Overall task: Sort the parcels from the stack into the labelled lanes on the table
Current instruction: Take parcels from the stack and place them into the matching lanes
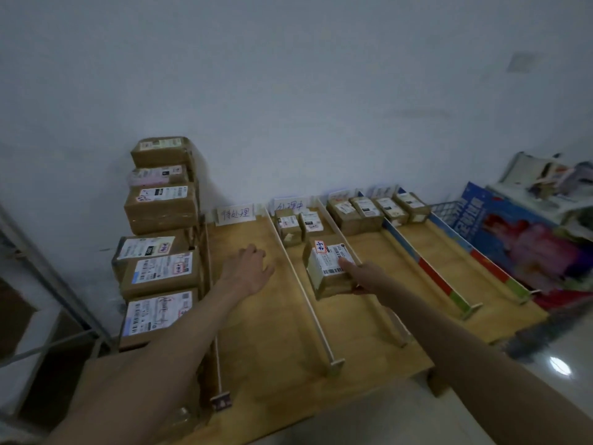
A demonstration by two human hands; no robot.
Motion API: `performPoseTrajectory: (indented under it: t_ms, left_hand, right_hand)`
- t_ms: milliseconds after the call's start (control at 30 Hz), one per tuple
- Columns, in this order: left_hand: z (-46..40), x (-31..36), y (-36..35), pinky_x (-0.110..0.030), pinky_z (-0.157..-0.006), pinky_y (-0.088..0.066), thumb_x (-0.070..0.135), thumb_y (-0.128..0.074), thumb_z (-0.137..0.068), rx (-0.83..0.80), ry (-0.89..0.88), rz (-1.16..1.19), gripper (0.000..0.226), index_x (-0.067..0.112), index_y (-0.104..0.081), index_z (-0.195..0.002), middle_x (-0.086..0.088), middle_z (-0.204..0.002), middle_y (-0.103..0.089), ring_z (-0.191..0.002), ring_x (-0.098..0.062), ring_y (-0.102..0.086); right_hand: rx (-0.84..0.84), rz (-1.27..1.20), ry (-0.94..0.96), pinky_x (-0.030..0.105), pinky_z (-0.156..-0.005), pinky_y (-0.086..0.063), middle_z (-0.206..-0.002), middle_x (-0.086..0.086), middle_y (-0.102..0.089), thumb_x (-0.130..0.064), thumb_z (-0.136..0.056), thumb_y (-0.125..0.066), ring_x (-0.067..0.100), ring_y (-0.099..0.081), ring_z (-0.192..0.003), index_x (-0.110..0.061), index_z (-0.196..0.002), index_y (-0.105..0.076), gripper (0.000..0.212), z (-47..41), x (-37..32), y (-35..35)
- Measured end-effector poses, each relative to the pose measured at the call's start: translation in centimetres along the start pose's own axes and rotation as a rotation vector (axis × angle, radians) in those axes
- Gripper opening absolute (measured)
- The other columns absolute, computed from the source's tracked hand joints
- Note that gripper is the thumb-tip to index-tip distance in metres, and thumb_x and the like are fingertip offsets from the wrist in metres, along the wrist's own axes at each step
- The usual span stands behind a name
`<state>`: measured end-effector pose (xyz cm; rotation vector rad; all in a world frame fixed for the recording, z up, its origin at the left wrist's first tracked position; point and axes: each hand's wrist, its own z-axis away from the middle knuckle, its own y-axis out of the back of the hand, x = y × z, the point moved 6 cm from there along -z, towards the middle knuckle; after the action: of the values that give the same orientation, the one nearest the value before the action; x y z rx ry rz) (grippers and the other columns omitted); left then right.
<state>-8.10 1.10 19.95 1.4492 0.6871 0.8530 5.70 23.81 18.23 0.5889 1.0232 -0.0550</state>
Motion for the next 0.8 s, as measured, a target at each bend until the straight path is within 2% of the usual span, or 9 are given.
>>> performPoseTrajectory:
  t_ms: [200, 300, 400, 467, 567, 700, 800]
  left_hand:
    - [-2.1, 9.2, -1.3, -0.041, -0.098, -0.043, 0.049, -0.037, -0.101, -0.010, -0.118, -0.037, 0.049, 0.017, -0.053, -0.135, -0.006, -0.138, -0.050, -0.123, -0.027, -0.050]
    - [-3.5, 14.3, -2.5, -0.041, -0.100, -0.041, 0.050, -0.037, -0.101, -0.028, -0.146, -0.041, 0.051, 0.016, -0.052, -0.136, -0.006, -0.138, -0.050, -0.125, -0.027, -0.049]
    - [-4.8, 20.1, -3.9, -0.042, -0.103, -0.040, 0.051, -0.037, -0.101, -0.055, -0.174, -0.041, 0.053, 0.016, -0.050, -0.139, -0.006, -0.140, -0.048, -0.127, -0.027, -0.048]
    - [-5.6, 24.2, -4.8, -0.042, -0.102, -0.039, 0.050, -0.037, -0.102, -0.068, -0.190, -0.040, 0.053, 0.016, -0.050, -0.139, -0.006, -0.140, -0.048, -0.127, -0.028, -0.048]
    - [-7.0, 30.2, -5.9, -0.041, -0.102, -0.039, 0.048, -0.036, -0.102, -0.089, -0.206, -0.024, 0.052, 0.015, -0.049, -0.140, -0.007, -0.141, -0.047, -0.128, -0.027, -0.047]
    - [-8.4, 36.5, -7.8, -0.042, -0.103, -0.040, 0.050, -0.036, -0.101, -0.121, -0.214, -0.023, 0.053, 0.015, -0.048, -0.140, -0.006, -0.141, -0.047, -0.128, -0.027, -0.047]
    - [-9.7, 39.4, -8.7, -0.042, -0.103, -0.041, 0.050, -0.036, -0.101, -0.128, -0.205, -0.027, 0.054, 0.014, -0.048, -0.140, -0.006, -0.140, -0.048, -0.127, -0.027, -0.048]
  right_hand:
    - [0.087, -0.037, -0.104, 0.030, -0.076, -0.060, -0.108, 0.012, -0.069, -0.057, -0.093, -0.056, 0.021, -0.070, -0.095, -0.001, -0.117, -0.062, 0.061, -0.7, 5.8, 7.8]
    - [0.125, -0.041, -0.113, 0.031, -0.080, -0.060, -0.103, 0.009, -0.068, -0.055, -0.095, -0.053, 0.020, -0.068, -0.093, -0.003, -0.111, -0.063, 0.055, -0.6, 8.3, 11.8]
    - [0.172, -0.024, -0.120, 0.037, -0.088, -0.058, -0.098, 0.006, -0.066, -0.055, -0.096, -0.052, 0.020, -0.066, -0.092, -0.014, -0.092, -0.062, 0.042, -0.8, 11.1, 16.6]
    - [0.179, -0.015, -0.122, 0.037, -0.086, -0.059, -0.099, 0.007, -0.067, -0.055, -0.096, -0.051, 0.022, -0.067, -0.093, -0.020, -0.087, -0.059, 0.037, -1.1, 13.1, 20.0]
    - [0.214, 0.026, -0.158, 0.032, -0.076, -0.057, -0.093, 0.007, -0.067, -0.058, -0.095, -0.051, 0.020, -0.067, -0.086, -0.011, -0.093, -0.063, 0.048, -1.9, 16.5, 25.4]
    - [0.222, 0.009, -0.192, 0.040, -0.085, -0.059, -0.099, 0.012, -0.070, -0.064, -0.091, -0.053, 0.024, -0.069, -0.091, -0.003, -0.101, -0.067, 0.063, -3.6, 20.5, 31.5]
    - [0.219, -0.008, -0.193, 0.036, -0.082, -0.057, -0.100, 0.013, -0.070, -0.062, -0.093, -0.052, 0.021, -0.066, -0.086, -0.004, -0.101, -0.066, 0.060, -4.9, 22.1, 34.9]
